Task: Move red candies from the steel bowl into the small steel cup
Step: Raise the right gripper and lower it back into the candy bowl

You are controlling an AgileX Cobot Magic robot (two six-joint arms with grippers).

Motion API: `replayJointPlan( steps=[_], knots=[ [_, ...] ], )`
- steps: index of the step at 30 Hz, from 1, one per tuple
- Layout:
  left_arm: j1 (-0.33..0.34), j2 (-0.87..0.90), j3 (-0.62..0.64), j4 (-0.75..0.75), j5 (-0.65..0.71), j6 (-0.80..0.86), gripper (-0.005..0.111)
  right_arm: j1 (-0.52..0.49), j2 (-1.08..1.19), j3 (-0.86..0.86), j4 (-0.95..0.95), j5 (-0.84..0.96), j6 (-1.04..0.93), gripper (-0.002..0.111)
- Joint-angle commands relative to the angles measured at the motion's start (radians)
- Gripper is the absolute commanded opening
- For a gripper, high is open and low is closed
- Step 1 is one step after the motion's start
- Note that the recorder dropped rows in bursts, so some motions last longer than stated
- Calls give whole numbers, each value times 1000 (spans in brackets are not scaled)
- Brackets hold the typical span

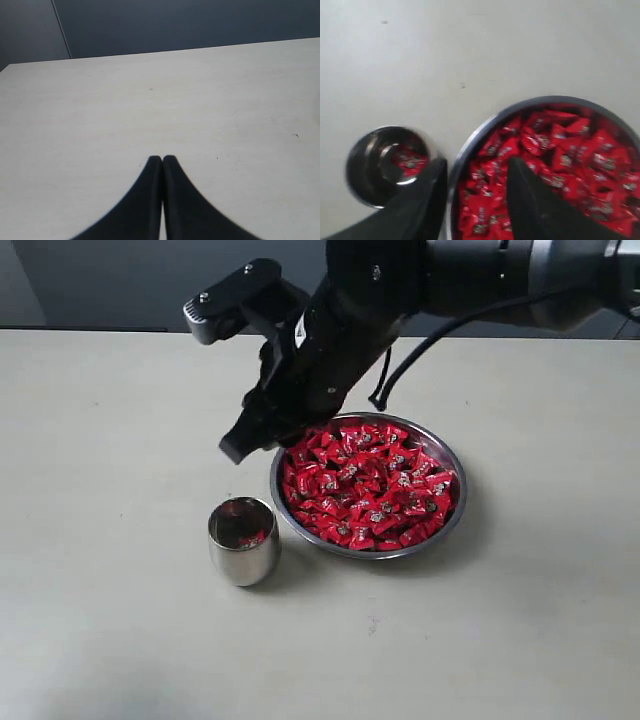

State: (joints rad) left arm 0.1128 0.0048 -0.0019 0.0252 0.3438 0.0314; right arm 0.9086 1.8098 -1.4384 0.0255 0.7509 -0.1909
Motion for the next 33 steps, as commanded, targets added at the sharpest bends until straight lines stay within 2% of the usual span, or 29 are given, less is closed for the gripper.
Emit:
replayJointPlan(
  steps=[1,7,15,24,33],
  knots=[
    [-5,-5,2,2,-10,-2,0,-38,-34,-4,-295,34,242,39],
    [-5,-5,2,2,-10,-2,0,-189,-34,-4,-350,95,304,39],
    [-5,-5,2,2,-10,-2,0,-339,-3,-4,-198,79,294,39],
    [-5,-5,2,2,-10,-2,0,-349,137,-4,2,116,182,39],
    [-5,-5,2,2,-10,-2,0,-347,172,-2,187,178,59,39]
  ],
)
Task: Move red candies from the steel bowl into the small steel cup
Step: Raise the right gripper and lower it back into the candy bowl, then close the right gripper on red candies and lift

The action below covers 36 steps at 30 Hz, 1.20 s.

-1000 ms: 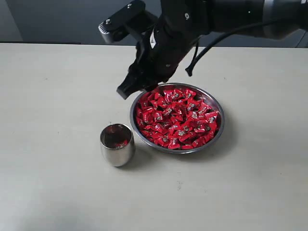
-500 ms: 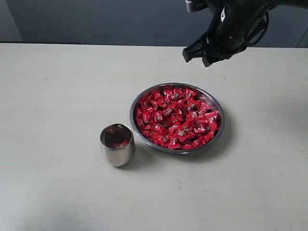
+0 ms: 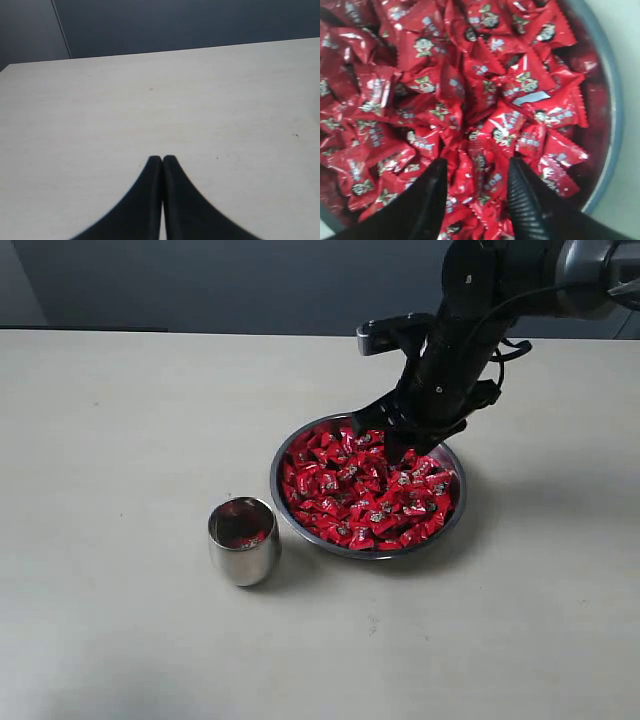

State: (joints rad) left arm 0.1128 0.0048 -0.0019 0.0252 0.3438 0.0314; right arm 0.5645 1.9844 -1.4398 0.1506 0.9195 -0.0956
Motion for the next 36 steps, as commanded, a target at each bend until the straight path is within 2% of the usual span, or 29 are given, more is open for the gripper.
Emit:
replayJointPlan(
  steps=[1,21,36],
  knots=[
    [-5,-5,2,2,-10,-2,0,-3,-3,0,59,13,-36,39],
    [-5,-5,2,2,-10,-2,0,-3,1,59,30,-44,-39,39],
    [-5,-5,2,2,-10,-2,0,-3,89,59,30,-44,-39,39]
  ],
)
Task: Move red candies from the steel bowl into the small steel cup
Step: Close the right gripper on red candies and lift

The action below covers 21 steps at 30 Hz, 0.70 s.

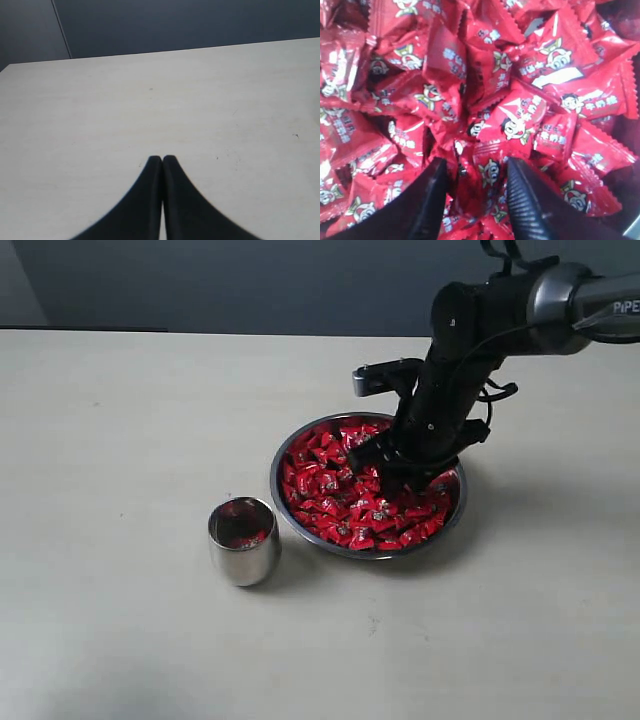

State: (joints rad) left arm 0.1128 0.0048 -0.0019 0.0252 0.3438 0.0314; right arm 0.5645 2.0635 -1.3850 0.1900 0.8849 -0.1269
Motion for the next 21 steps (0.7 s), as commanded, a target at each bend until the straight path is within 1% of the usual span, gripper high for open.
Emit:
replayJointPlan(
  steps=[1,7,8,10,13,15,21],
  knots=[
    [-5,-5,2,2,-10,-2,0,-3,10,4,-9,-9,-7,39],
    [-5,-5,2,2,-10,-2,0,-3,10,4,-15,-3,-7,39],
    [-5,-5,2,2,-10,-2,0,-3,10,4,-24,-1,-7,37],
    [-5,-5,2,2,-10,-2,0,-3,10,4,-28,-1,-7,29],
    [-5,-5,2,2,-10,-2,0,-3,10,4,-28,-1,-7,9],
    [-5,-5,2,2,-10,-2,0,-3,10,4,-32,-1,-7,-1],
    [-5,-5,2,2,-10,-2,0,-5,-80,4,-48,0,-7,-1]
  ],
)
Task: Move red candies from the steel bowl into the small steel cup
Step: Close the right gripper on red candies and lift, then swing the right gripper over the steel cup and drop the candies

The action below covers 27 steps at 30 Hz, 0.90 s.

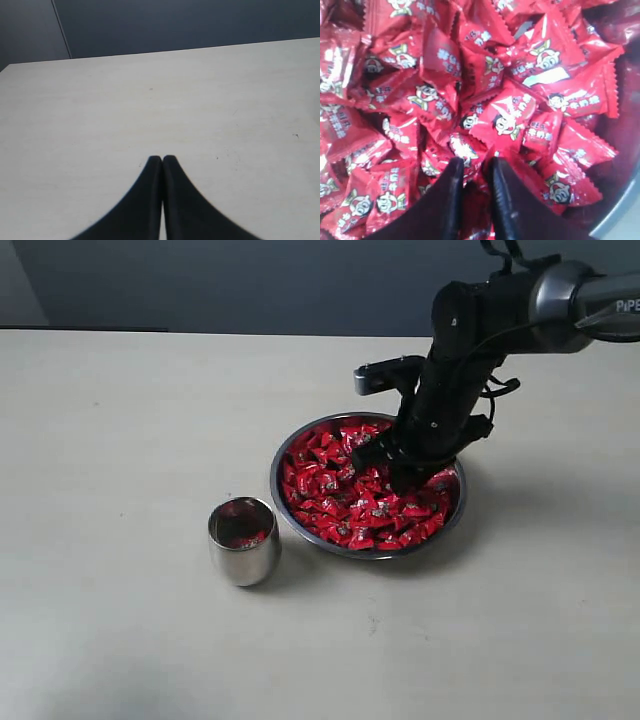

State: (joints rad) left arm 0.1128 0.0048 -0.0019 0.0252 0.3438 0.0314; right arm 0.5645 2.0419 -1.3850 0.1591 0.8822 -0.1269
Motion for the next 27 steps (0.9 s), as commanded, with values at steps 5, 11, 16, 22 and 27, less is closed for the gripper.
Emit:
replayJointPlan(
  steps=[5,11,16,22,27],
  knots=[
    [-5,-5,2,2,-10,-2,0,-5,-153,4,10,4,-7,-1],
    [-5,-5,2,2,-10,-2,0,78,-197,4,205,-12,-112,-1],
    [-5,-5,2,2,-10,-2,0,201,-201,4,339,-61,-262,-1],
    [-5,-5,2,2,-10,-2,0,304,-187,4,332,-153,-268,-1],
    [-5,-5,2,2,-10,-2,0,324,-110,4,313,-201,-268,-1]
  ],
)
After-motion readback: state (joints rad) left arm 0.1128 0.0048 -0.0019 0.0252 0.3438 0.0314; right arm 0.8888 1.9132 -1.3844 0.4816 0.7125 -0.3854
